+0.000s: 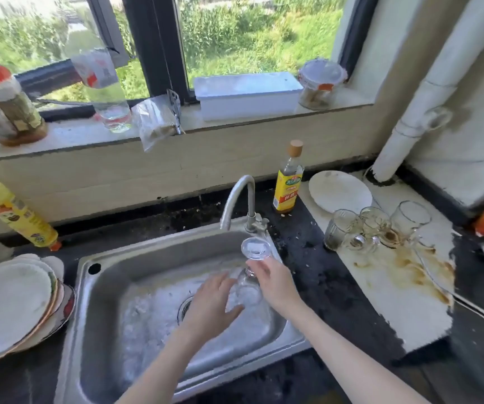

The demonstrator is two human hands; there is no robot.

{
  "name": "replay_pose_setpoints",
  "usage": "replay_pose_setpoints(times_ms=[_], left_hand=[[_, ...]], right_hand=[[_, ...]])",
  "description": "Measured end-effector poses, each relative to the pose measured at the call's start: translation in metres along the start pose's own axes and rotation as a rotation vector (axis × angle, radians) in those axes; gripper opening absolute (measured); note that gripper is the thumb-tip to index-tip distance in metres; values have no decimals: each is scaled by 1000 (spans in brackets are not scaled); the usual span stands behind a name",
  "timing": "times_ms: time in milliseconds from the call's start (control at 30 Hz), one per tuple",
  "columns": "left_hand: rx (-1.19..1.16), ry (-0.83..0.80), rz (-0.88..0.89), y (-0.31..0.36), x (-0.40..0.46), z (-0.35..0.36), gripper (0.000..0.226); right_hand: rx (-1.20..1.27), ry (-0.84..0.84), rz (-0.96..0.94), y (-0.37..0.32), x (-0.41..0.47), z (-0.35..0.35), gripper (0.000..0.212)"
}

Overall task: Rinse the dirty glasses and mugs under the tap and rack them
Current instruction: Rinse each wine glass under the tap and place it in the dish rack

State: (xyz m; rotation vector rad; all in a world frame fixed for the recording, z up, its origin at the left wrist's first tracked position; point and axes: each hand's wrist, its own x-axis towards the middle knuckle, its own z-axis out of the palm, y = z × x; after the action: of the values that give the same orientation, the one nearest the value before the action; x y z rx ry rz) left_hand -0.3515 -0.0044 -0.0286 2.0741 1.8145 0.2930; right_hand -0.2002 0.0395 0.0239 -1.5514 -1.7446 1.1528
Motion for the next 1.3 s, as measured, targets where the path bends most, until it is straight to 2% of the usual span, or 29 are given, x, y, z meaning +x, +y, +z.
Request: replay_pose_setpoints(times_ms=[167,267,367,533,667,767,833,1033,1300], left_hand=[[211,-130,196,9,-14,-5,67],[237,-86,388,38,-25,-5,60],[242,-122,570,89,-38,2,67],[311,-175,875,187,-83,32,67],[314,-220,1112,264,-149,63,56],[290,-283,1244,316,-214,88,61],[287,-309,1311,346,-260,106,65],[223,-433,1444,432,-375,154,55],[270,-473,1592,551,-439,217,54]], right_hand=[[30,142,101,19,-55,-22,24],[30,287,113,29,-106,-48,23],[38,443,181,46,-173,-75,22],[38,747,300,75,-305,-104,17],[27,947,437,100,-425,-108,19],[63,1079,519,124,-519,-107,18],[80,1156,566,138,-580,-106,17],[89,1320,690,156,-731,-118,17],[114,1495,777,199,-843,-179,20]])
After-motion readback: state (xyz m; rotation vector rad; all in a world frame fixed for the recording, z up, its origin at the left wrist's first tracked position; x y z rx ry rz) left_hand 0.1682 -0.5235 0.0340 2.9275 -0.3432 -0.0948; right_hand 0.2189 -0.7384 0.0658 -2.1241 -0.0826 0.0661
